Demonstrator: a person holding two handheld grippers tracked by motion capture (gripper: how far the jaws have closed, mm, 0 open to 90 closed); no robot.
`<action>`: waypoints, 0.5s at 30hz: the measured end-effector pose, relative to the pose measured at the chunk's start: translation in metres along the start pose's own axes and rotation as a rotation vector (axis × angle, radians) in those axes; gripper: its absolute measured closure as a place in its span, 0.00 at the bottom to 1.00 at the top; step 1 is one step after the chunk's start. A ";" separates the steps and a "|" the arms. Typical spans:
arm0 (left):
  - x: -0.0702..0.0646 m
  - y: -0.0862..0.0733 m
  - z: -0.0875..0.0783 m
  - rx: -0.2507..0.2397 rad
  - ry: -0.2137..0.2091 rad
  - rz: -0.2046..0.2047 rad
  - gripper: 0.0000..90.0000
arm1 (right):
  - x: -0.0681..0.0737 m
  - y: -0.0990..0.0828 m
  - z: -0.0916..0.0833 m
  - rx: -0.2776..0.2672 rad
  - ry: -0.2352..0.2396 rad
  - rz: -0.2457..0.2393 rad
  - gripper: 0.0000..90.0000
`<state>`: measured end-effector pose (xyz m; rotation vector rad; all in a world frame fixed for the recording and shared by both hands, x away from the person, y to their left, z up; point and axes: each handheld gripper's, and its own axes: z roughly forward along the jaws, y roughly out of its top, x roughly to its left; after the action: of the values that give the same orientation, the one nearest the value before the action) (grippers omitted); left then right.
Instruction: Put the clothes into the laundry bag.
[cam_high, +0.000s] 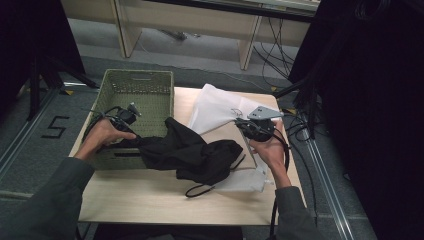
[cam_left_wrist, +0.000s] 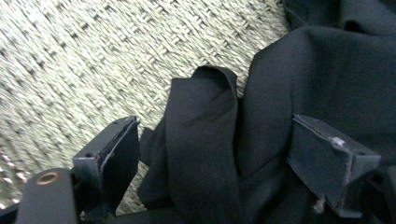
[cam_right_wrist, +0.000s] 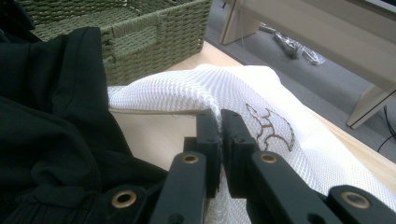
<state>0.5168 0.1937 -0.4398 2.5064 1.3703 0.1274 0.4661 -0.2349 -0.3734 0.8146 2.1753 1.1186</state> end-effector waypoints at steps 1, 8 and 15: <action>0.001 0.001 -0.002 0.005 0.007 0.028 0.20 | 0.000 0.000 0.000 0.001 0.000 0.001 0.97; 0.007 0.008 -0.001 -0.013 -0.012 0.203 0.24 | 0.000 0.000 0.000 -0.001 0.002 0.010 0.97; 0.012 0.009 0.009 0.000 -0.067 0.211 0.22 | -0.001 -0.001 0.000 0.008 0.005 0.011 0.97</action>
<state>0.5326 0.1973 -0.4468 2.6244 1.0782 0.0856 0.4664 -0.2356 -0.3738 0.8285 2.1832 1.1197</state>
